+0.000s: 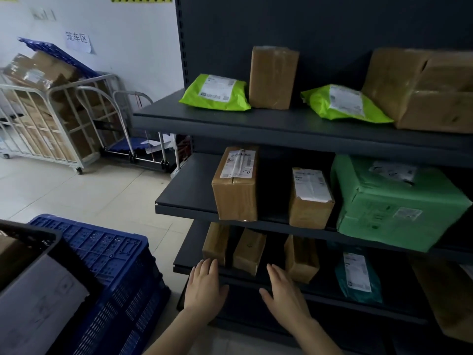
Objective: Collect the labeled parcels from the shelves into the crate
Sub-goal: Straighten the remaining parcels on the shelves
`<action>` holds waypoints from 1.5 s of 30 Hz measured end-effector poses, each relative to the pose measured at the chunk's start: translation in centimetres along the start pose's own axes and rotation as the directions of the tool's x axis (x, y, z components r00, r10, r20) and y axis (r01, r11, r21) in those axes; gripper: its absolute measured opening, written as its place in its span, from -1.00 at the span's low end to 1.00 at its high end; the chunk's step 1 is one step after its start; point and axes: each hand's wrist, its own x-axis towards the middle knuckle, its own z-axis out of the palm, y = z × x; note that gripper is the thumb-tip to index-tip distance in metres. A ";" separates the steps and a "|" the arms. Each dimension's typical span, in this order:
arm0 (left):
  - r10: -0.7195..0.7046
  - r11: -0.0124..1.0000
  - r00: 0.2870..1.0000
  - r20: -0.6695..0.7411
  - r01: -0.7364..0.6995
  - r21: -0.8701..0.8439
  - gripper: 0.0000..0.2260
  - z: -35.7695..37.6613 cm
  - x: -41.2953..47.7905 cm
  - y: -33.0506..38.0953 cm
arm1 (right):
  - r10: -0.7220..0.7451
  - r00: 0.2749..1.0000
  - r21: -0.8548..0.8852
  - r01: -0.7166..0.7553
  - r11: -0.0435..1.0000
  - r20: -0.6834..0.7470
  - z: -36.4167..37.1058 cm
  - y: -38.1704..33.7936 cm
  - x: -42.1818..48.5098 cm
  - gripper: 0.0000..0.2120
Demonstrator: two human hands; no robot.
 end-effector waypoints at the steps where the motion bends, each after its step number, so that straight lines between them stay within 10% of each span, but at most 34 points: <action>1: 0.004 1.000 1.000 -0.005 -0.004 -0.001 -0.40 0.9 0.8 -0.4 | -0.002 1.000 0.006 0.002 1.000 -0.016 1.0 0.4 1.0 -0.40; 13: 0.002 0.998 0.950 -0.313 0.019 0.064 -0.37 16.4 12.7 -7.7 | -0.086 0.963 0.002 0.089 0.996 -0.255 13.0 8.1 14.0 -0.41; 22: -0.327 0.871 0.850 -0.413 0.101 -0.482 -0.03 19.2 18.3 -7.5 | -0.017 0.913 -0.134 -0.042 0.990 -0.407 15.9 6.7 19.2 -0.32; 32: -0.355 0.841 0.869 -0.344 0.136 -0.523 -0.05 19.0 20.3 -7.7 | 0.455 0.847 0.516 -0.269 0.813 -0.275 17.2 7.6 20.6 -0.15; 45: -0.355 0.732 0.875 -0.330 0.041 -0.680 -0.32 19.3 18.0 -7.9 | 0.338 0.881 0.829 0.099 0.551 -0.330 18.7 4.9 20.0 -0.47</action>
